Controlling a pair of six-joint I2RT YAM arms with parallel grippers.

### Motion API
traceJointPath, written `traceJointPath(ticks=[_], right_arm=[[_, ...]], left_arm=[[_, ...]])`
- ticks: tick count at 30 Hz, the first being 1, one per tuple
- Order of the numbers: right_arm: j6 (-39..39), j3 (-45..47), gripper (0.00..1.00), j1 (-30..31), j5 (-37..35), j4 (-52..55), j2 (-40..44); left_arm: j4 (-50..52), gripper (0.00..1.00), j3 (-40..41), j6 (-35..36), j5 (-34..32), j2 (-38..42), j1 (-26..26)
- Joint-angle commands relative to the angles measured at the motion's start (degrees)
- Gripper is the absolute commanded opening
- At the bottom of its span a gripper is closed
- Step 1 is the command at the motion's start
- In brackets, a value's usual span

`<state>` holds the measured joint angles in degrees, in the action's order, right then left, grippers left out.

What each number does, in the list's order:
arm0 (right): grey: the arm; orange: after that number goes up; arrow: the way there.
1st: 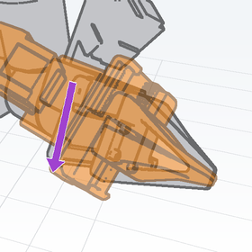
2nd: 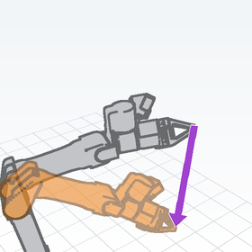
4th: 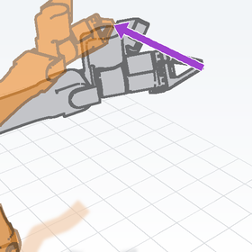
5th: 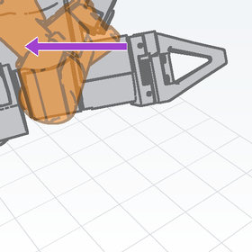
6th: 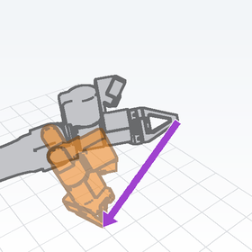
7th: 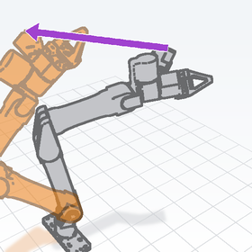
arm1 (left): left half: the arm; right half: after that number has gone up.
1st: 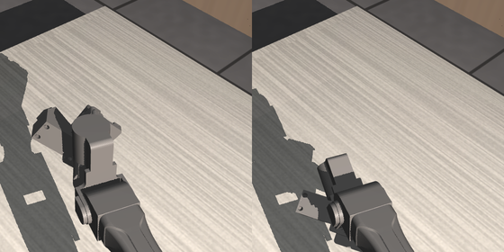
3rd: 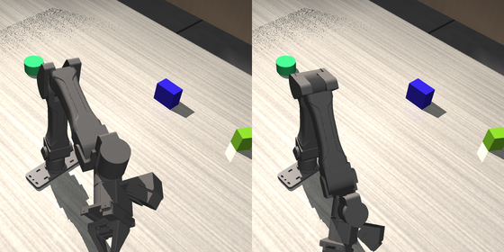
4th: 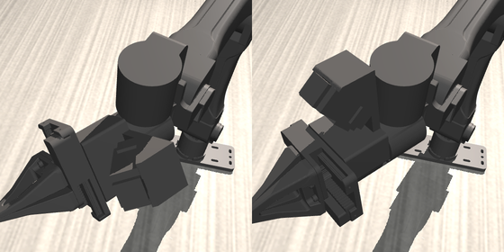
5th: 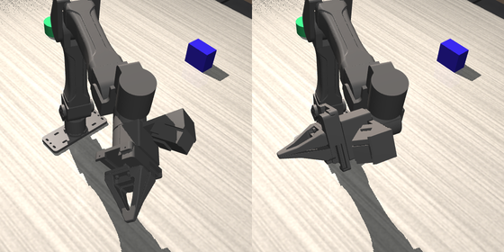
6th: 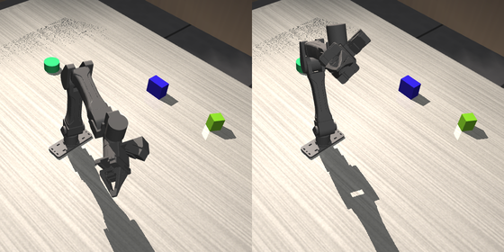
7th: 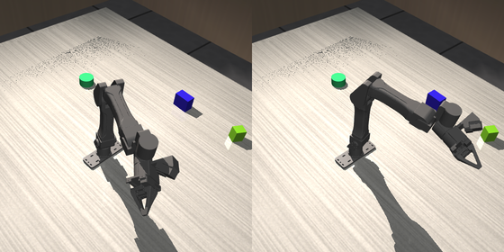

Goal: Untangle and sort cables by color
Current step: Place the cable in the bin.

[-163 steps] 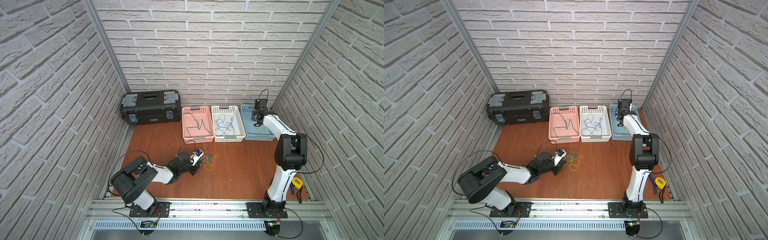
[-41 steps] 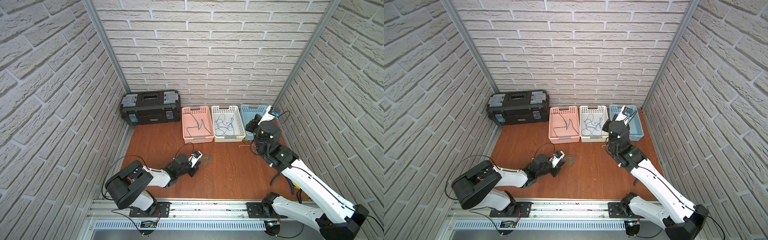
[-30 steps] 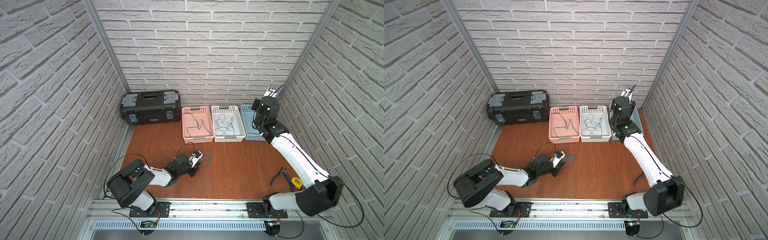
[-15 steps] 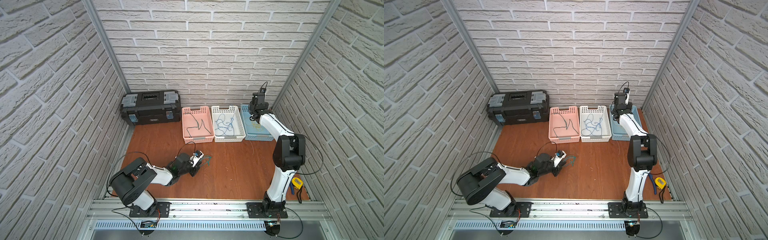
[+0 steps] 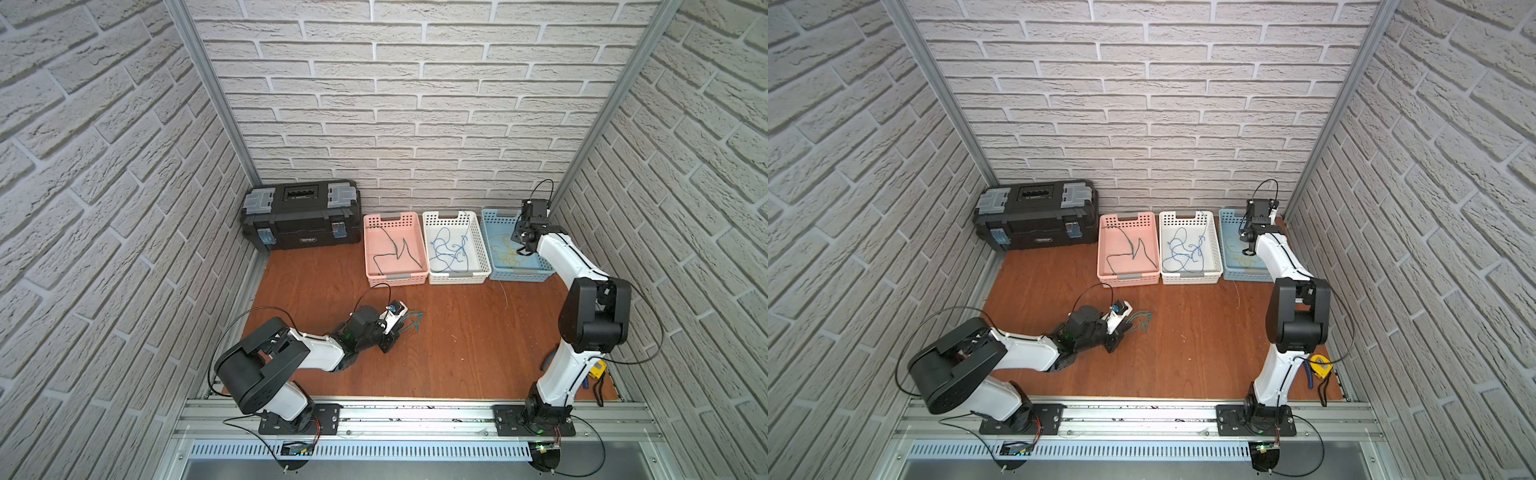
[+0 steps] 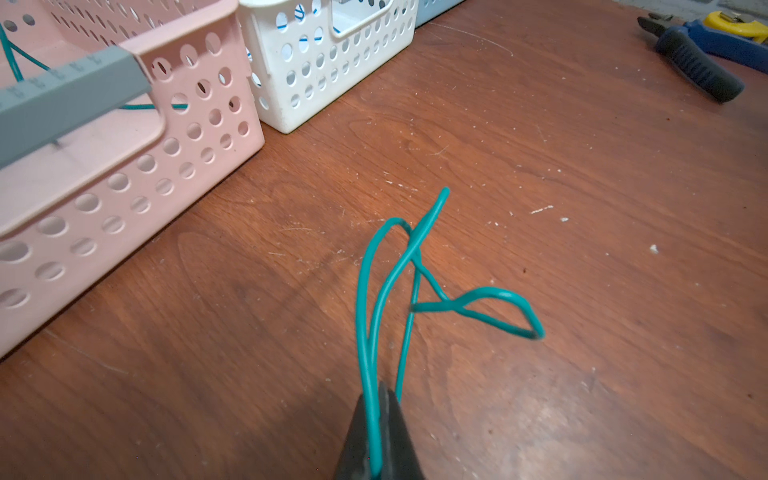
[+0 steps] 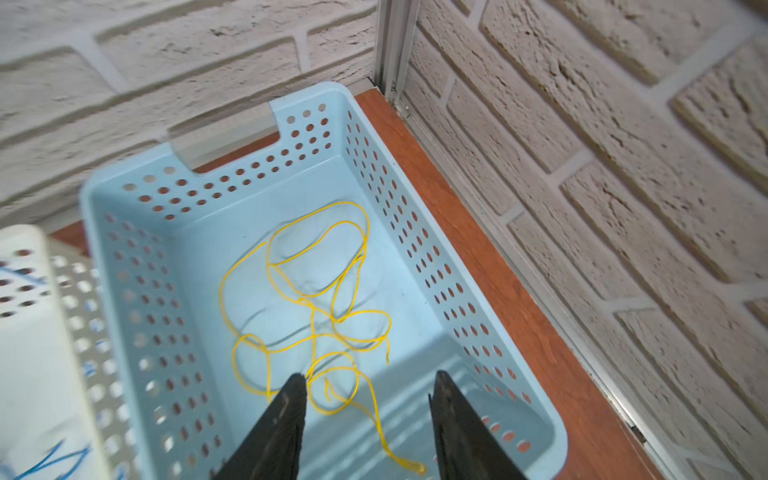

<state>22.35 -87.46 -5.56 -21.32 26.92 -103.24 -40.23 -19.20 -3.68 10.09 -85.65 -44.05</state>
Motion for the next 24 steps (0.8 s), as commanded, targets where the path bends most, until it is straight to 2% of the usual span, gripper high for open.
traceJointPath(ticks=[1, 4, 6, 12, 14, 15, 18, 24], right_arm=[[2.7, 1.2, 0.55, 0.9, 9.2, 5.3, 5.8], [3.7, 6.5, 0.65, 3.3, 14.6, 5.9, 12.4], [4.3, 11.2, 0.70, 6.1, 15.5, 4.9, 17.9], [5.5, 24.9, 0.79, 17.1, 15.3, 2.4, 33.7], [3.6, 28.4, 0.89, 20.2, 13.4, 2.1, 37.2], [3.3, 30.2, 0.90, 21.5, 11.5, 2.2, 38.8], [2.9, 34.8, 0.90, 22.9, 12.6, 1.0, 42.6], [1.1, 40.9, 0.90, 25.2, 14.1, -1.6, 46.9]], left_arm=[[-1.5, 0.00, 0.4, -0.5, -0.1, 2.0, 0.2], [-1.9, 0.00, 0.4, -1.6, -1.0, 3.2, 0.2], [-1.7, 0.00, -0.1, -2.4, -1.9, 4.2, 0.2], [3.0, 0.00, -3.8, -3.2, -7.4, 9.3, 0.2], [5.5, 0.00, -5.7, -2.3, -9.8, 11.1, 0.3], [7.3, 0.00, -7.1, -1.8, -11.3, 11.9, 0.6], [13.7, 0.00, -12.6, -0.8, -13.5, 12.3, 3.1], [20.2, 0.00, -23.2, -0.4, -12.2, 5.8, 12.6]])
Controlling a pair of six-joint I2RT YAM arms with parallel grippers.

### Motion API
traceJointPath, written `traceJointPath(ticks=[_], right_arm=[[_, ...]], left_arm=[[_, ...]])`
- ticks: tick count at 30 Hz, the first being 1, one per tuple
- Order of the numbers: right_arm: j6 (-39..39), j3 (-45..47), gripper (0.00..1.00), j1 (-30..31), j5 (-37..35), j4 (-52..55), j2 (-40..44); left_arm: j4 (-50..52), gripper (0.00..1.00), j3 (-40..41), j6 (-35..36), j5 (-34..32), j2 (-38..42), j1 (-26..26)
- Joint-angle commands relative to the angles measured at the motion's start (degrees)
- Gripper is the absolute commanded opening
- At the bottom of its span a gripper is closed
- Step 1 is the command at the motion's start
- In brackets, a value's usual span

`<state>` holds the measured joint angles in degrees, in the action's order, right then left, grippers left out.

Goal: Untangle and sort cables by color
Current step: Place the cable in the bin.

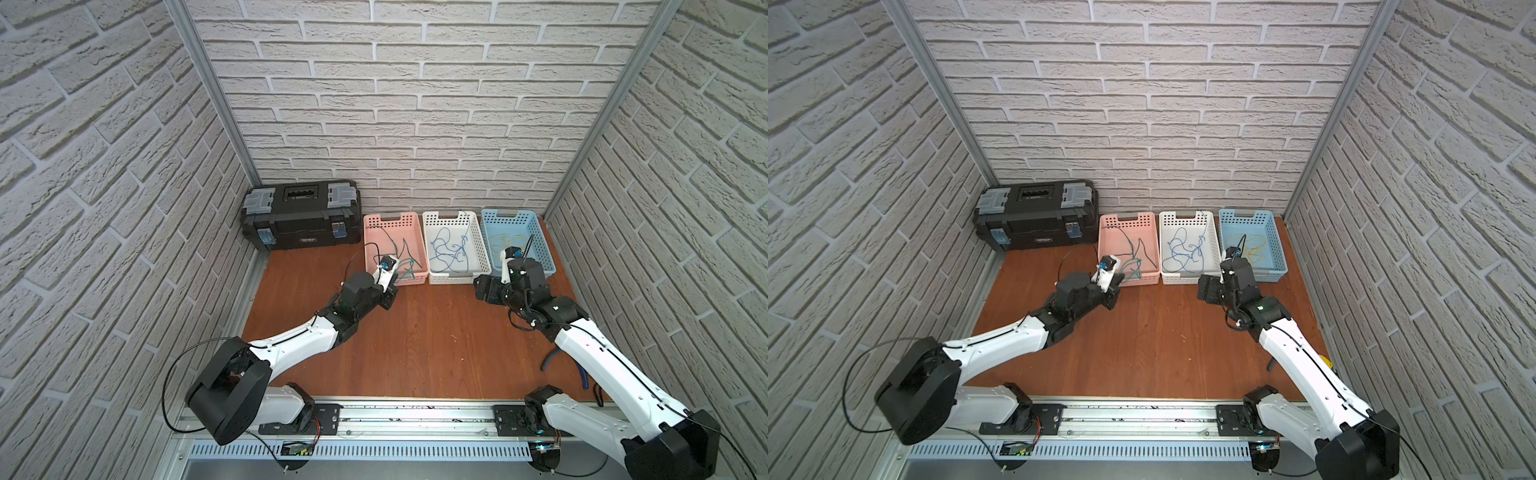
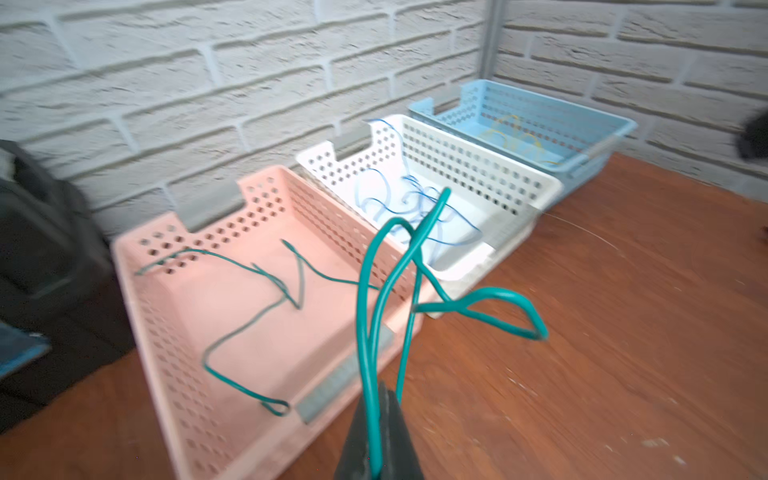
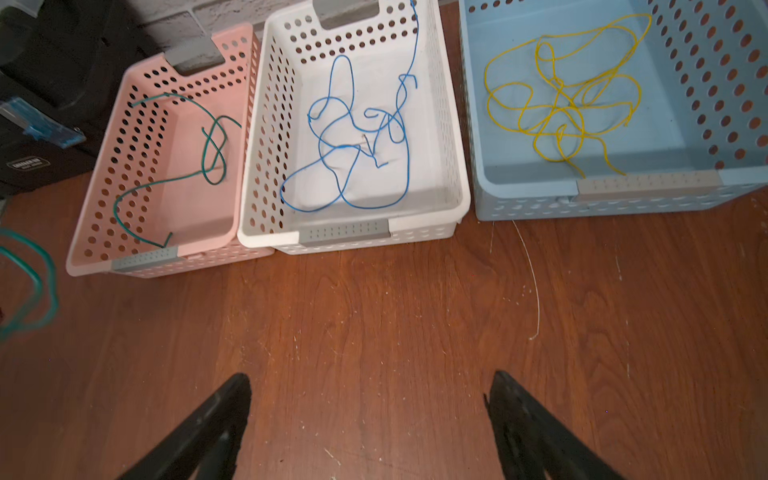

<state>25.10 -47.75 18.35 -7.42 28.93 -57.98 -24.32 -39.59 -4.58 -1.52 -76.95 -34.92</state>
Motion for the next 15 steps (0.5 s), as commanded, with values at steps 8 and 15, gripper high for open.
traceJointPath(ticks=[8, 15], right_arm=[[0.4, 5.1, 0.88, 4.0, 1.2, -5.8, 4.2], [0.7, 2.6, 0.88, 7.1, -0.4, -3.9, 2.1]], left_arm=[[7.9, 0.00, -18.5, 2.8, 3.1, -17.4, 9.4], [9.2, 0.07, -26.5, 2.0, 3.8, -26.3, 10.8]])
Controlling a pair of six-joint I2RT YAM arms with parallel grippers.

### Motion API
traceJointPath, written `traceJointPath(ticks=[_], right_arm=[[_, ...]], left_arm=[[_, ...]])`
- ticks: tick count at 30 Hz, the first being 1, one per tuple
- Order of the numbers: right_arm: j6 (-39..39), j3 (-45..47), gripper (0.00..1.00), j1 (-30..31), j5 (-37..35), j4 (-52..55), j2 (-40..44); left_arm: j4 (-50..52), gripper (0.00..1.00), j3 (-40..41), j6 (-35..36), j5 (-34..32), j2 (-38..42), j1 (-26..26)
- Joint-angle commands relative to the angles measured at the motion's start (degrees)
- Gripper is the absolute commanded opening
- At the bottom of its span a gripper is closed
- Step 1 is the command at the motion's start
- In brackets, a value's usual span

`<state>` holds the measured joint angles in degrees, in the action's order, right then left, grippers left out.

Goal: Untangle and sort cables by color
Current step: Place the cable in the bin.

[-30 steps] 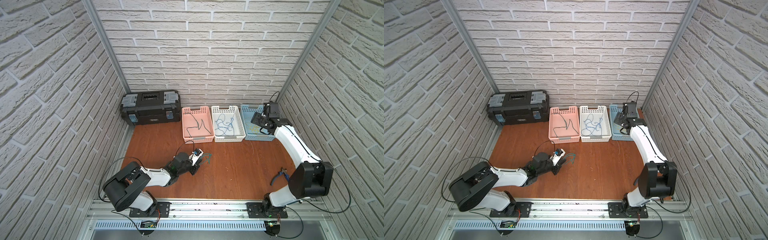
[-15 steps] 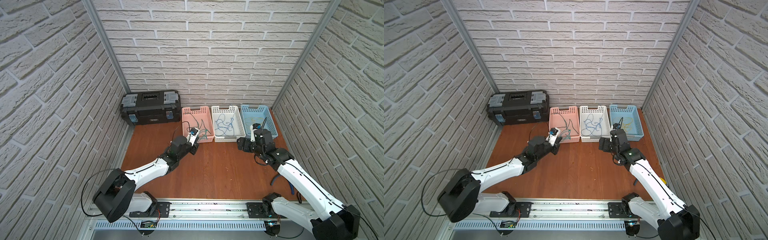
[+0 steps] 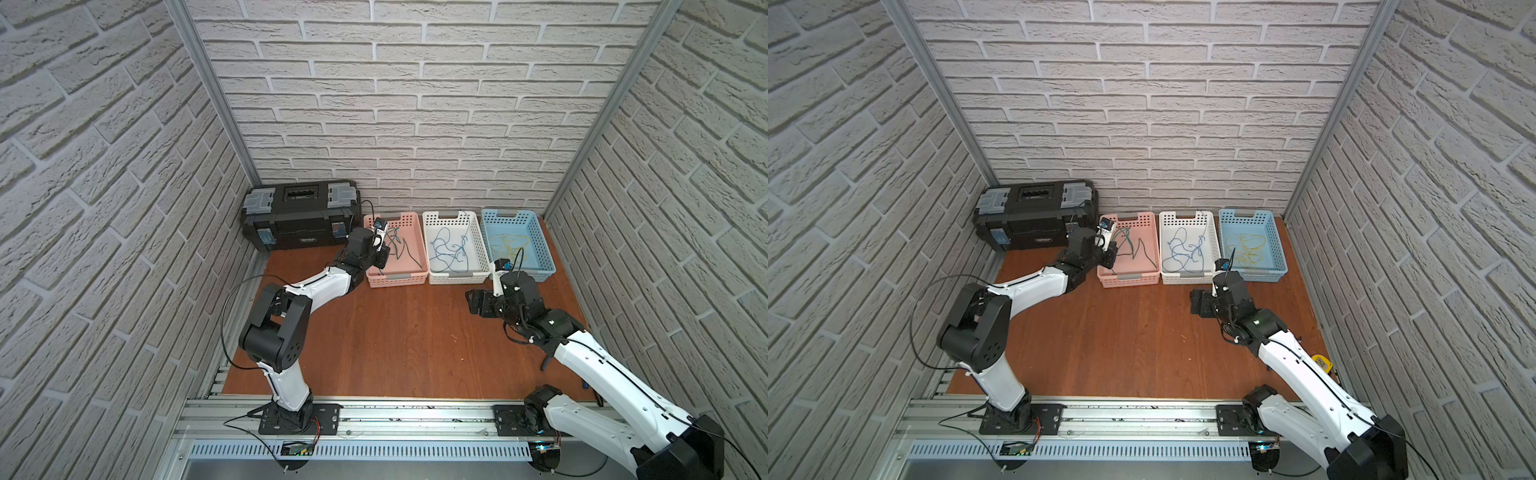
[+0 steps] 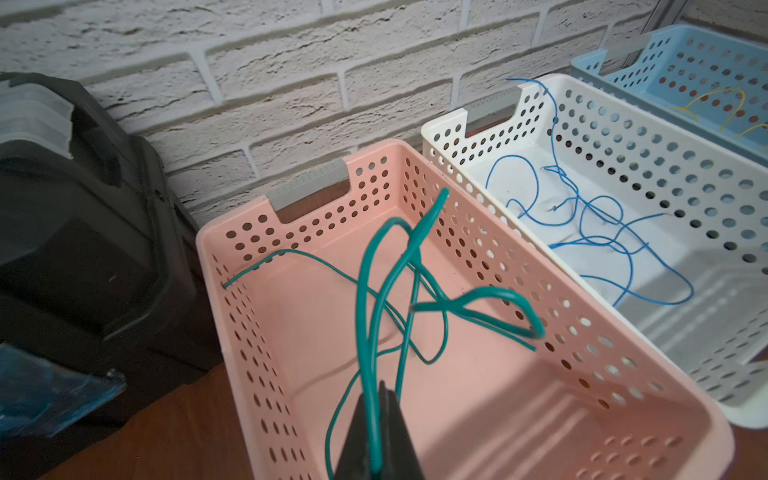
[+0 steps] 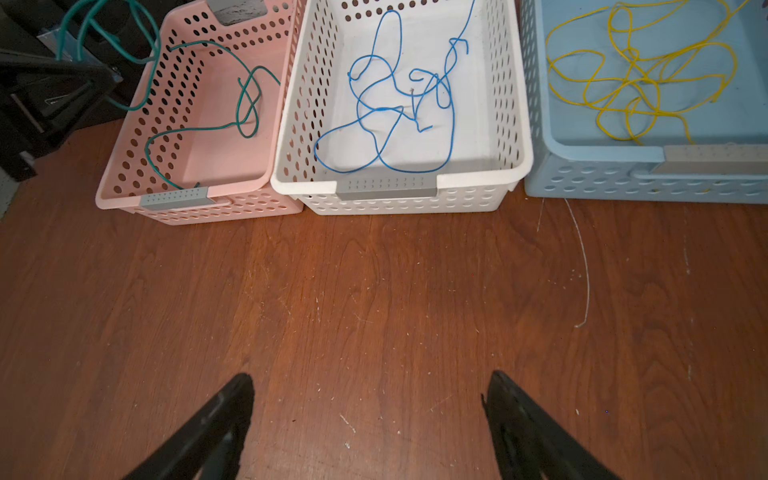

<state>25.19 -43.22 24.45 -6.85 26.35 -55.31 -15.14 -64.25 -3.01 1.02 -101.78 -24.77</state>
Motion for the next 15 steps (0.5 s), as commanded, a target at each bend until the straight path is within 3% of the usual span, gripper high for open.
traceJointPath(ticks=[1, 8, 15], right_arm=[[0.6, -2.5, 0.88, 1.3, -1.3, -0.9, -0.9], [1.9, -5.4, 0.87, 2.4, -4.2, 2.4, -1.0], [1.7, -7.1, 0.87, 2.5, -7.9, 3.8, 2.2]], left_arm=[[0.2, 0.10, -2.3, 0.5, 1.5, -1.9, 0.7], [0.5, 0.29, 0.3, -0.1, 1.8, 2.0, 0.9], [0.5, 0.45, 7.5, -2.3, 2.5, 12.5, 0.8]])
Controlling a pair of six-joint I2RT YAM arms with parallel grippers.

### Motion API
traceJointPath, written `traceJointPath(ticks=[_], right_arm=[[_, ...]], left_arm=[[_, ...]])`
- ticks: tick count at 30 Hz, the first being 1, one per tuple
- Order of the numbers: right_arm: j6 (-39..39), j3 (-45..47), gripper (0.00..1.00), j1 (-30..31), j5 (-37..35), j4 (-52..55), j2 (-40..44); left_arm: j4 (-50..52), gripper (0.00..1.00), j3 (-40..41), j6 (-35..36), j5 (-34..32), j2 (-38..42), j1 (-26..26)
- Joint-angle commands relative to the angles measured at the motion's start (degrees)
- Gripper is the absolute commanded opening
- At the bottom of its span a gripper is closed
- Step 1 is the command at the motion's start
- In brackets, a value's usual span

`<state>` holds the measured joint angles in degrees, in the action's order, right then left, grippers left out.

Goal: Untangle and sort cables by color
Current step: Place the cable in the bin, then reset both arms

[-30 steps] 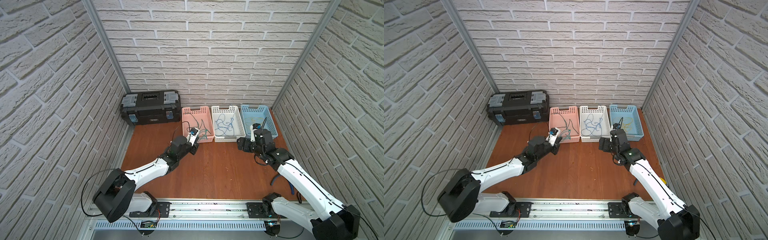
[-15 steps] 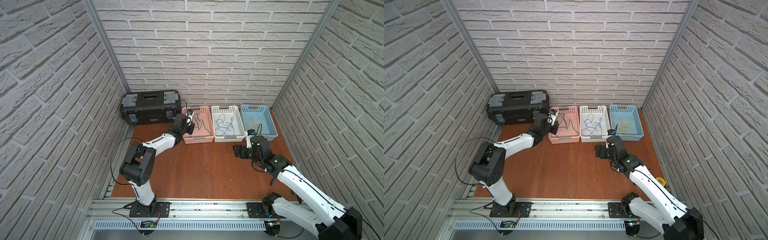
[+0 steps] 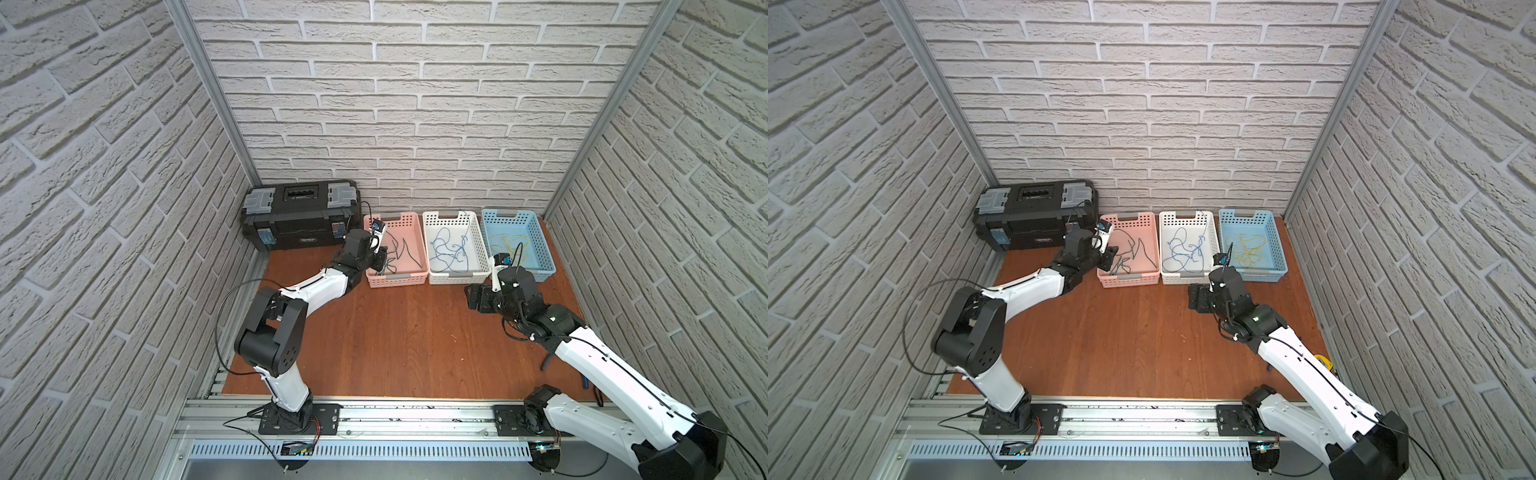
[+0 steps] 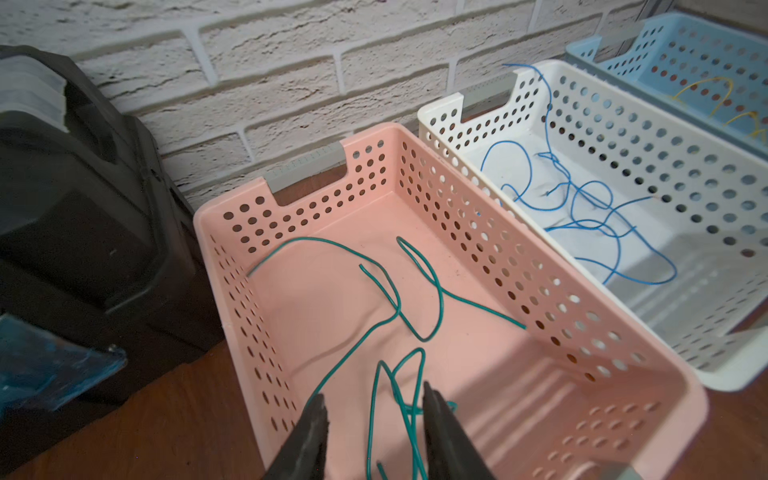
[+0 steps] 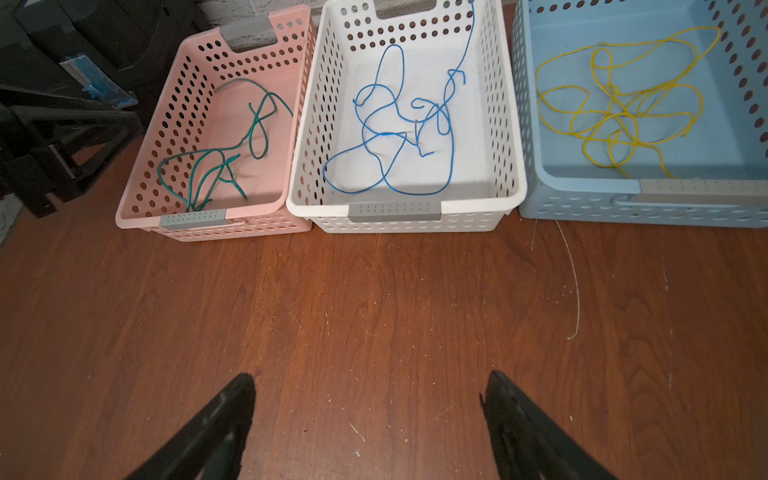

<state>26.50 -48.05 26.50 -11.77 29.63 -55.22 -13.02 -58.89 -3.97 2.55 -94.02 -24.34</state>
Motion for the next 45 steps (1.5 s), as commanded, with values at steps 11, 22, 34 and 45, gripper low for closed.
traceJointPath(ticks=[11, 22, 34, 45], right_arm=[[-4.6, -1.0, 0.96, 0.5, -20.0, -0.6, 8.7], [-23.2, 16.5, 1.00, 0.1, -37.1, -30.4, 4.9], [-27.1, 30.6, 0.98, -11.9, -18.0, -56.8, -8.7], [-33.0, 34.0, 0.98, -21.5, -1.0, -71.6, -12.1]], left_arm=[[0.8, 0.98, 15.9, -2.0, -4.2, 26.0, 0.2], [-1.6, 0.98, 27.0, 2.7, -22.8, 24.1, 6.5], [-15.1, 0.98, 31.9, 9.1, -7.2, 16.2, 20.0], [-33.0, 0.98, 36.8, 3.9, 6.2, 10.3, 27.8]])
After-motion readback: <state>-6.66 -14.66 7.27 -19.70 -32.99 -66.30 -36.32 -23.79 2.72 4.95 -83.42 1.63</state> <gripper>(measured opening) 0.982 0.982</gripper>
